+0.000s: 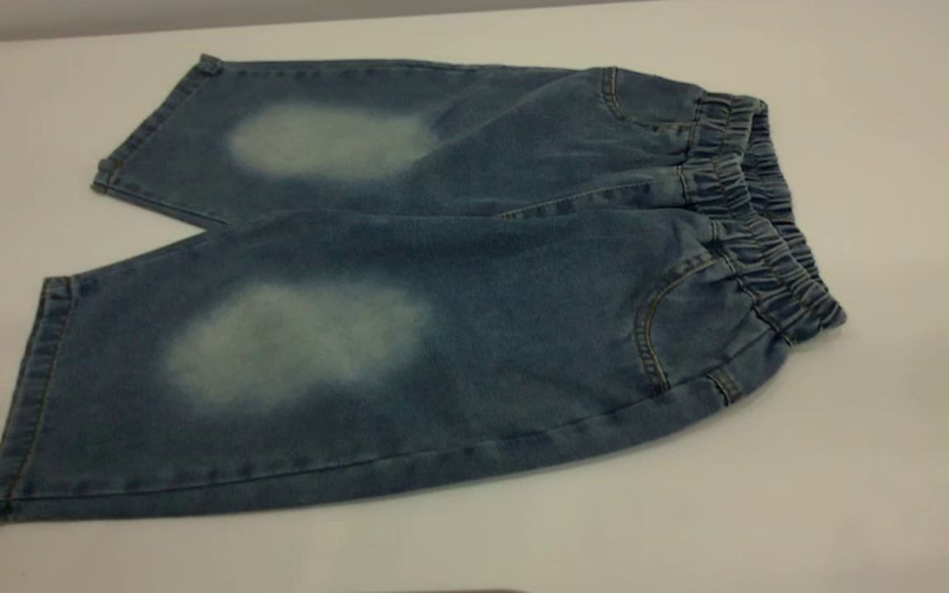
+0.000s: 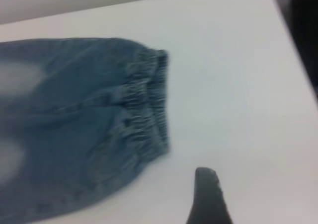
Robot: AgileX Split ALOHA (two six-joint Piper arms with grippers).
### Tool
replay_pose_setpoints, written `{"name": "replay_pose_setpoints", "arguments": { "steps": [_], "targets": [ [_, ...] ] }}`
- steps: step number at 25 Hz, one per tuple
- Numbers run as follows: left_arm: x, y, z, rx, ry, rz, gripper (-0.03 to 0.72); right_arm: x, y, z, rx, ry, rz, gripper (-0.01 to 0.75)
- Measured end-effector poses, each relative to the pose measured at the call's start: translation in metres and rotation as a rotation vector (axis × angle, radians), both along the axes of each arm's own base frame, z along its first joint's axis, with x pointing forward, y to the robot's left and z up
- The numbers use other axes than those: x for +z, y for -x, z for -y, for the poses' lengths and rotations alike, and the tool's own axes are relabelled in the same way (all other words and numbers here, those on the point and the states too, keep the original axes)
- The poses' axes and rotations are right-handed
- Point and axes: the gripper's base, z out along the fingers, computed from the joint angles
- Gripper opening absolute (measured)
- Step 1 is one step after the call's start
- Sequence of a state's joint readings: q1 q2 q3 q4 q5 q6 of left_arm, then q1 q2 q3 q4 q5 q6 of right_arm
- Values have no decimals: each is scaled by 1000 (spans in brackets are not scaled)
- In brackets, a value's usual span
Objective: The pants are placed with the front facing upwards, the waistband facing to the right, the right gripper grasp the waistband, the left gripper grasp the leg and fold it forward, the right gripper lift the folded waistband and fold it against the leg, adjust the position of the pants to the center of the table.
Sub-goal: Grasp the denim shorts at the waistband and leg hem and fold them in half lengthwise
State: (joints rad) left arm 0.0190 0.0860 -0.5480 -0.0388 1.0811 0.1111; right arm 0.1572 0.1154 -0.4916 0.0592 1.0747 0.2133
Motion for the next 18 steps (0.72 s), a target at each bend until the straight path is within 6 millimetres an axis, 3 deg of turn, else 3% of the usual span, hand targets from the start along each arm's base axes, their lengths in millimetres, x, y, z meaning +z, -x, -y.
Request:
{"name": "replay_pose_setpoints", "arguments": {
  "steps": [7, 12, 18],
  "targets": [
    [13, -66, 8, -148, -26, -178, 335, -4, -53, -18, 194, 90, -167, 447],
    [1, -113, 16, -272, -16, -272, 415, -16, -95, -30, 254, 74, -258, 459],
    [-23, -155, 19, -337, -2, -376, 489, -48, -141, -43, 251, -17, -424, 493]
  ]
}}
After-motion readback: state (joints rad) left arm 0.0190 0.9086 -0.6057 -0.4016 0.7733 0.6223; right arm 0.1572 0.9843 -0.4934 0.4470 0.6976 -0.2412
